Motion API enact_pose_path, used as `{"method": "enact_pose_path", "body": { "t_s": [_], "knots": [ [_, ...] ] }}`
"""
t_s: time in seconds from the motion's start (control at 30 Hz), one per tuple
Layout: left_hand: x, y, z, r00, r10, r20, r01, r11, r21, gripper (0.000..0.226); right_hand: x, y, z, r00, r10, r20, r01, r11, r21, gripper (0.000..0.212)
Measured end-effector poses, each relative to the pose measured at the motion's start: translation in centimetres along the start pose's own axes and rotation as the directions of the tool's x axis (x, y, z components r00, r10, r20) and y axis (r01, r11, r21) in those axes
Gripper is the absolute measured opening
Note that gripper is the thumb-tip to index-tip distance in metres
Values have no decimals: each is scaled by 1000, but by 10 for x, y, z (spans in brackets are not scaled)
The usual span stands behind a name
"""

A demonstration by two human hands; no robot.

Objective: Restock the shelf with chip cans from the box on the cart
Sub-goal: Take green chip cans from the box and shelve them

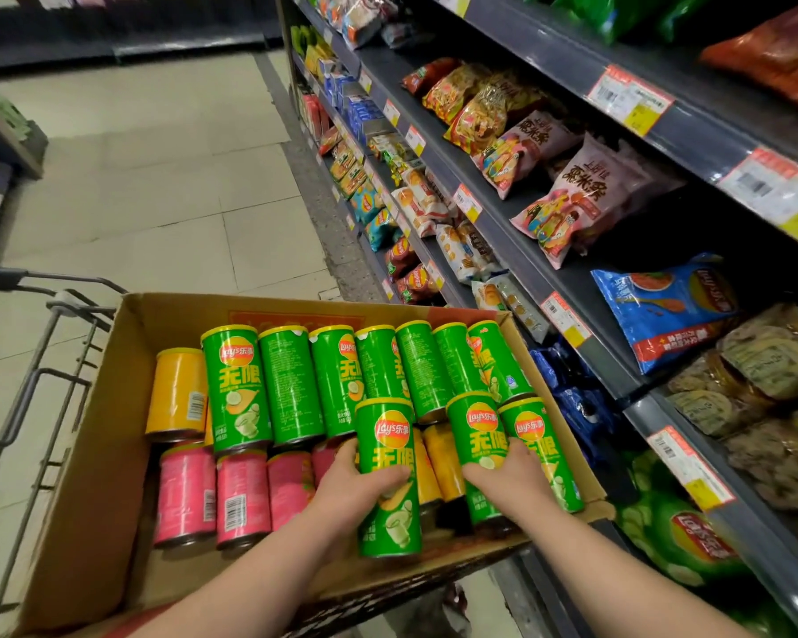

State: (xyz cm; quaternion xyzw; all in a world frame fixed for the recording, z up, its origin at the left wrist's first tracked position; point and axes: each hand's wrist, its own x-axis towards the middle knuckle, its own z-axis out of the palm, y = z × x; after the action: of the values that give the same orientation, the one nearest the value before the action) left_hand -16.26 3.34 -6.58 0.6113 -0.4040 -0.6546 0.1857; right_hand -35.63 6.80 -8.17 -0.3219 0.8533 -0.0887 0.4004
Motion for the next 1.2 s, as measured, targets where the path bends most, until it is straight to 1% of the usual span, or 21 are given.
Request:
{"method": "enact_pose_path", "body": {
  "t_s": [0.1, 0.13, 0.23, 0.3, 0.37, 0.43, 0.47, 0.6, 0.7, 0.73, 0.77, 0.8, 0.9, 0.97, 1.0, 1.1, 1.17, 1.2],
  "knots": [
    [-6, 4, -2, 999, 50, 12, -50, 999, 18, 81, -15, -5, -4, 1000, -6, -25, 8, 995, 103, 88],
    [-7, 5, -3, 998, 62, 23, -63, 998, 27, 83, -21, -6, -5, 999, -17, -39, 22, 991, 132, 87],
    [-15, 10, -7, 993, 95, 73, -98, 995, 28, 75, -41, -10, -7, 995, -52, -85, 69, 976, 206, 84],
    [-19, 13, -8, 988, 121, 99, -124, 992, 27, 75, -56, -13, -9, 992, -61, -112, 86, 968, 235, 91],
    [-23, 17, -9, 981, 138, 137, -142, 990, 22, 86, -69, -13, -10, 987, -62, -145, 99, 959, 267, 95],
    [-28, 20, -8, 974, 143, 175, -149, 989, 18, 98, -83, -11, -13, 980, -64, -186, 117, 950, 289, 93],
    [-29, 22, -7, 970, 153, 189, -159, 987, 21, 98, -91, -10, -15, 977, -63, -204, 123, 947, 297, 91],
    [-33, 26, 4, 944, 199, 263, -205, 979, -4, 81, -116, -1, -21, 953, -45, -298, 149, 930, 336, 80],
    [-43, 29, 14, 924, 201, 324, -204, 979, -25, 51, -134, 9, -23, 939, -17, -344, 164, 900, 404, 75],
    [-46, 32, 17, 917, 209, 339, -212, 977, -28, 45, -139, 12, -24, 933, -10, -359, 174, 887, 428, 74],
    [-48, 33, 20, 913, 213, 349, -215, 976, -32, 45, -144, 14, -26, 928, -7, -373, 184, 879, 440, 73],
    [-50, 33, 22, 906, 220, 362, -223, 974, -34, 51, -148, 15, -27, 923, 0, -384, 187, 874, 449, 70],
    [-62, 40, 28, 895, 225, 384, -230, 973, -33, 85, -158, 18, -34, 918, 14, -397, 200, 847, 493, 60],
    [-72, 48, 34, 882, 250, 399, -256, 966, -40, 103, -163, 19, -42, 915, 4, -404, 225, 826, 516, 60],
    [-76, 53, 38, 874, 271, 403, -276, 960, -45, 108, -167, 19, -48, 911, -3, -411, 239, 818, 523, 61],
    [-88, 67, 58, 856, 288, 430, -288, 955, -66, 109, -175, 27, -71, 892, -16, -452, 288, 791, 539, 65],
    [-100, 78, 76, 842, 282, 460, -284, 956, -66, 107, -183, 37, -91, 871, -18, -491, 319, 782, 536, 64],
    [-106, 82, 87, 822, 290, 491, -286, 954, -85, 103, -188, 43, -102, 858, -19, -514, 333, 782, 526, 63]
  ]
}}
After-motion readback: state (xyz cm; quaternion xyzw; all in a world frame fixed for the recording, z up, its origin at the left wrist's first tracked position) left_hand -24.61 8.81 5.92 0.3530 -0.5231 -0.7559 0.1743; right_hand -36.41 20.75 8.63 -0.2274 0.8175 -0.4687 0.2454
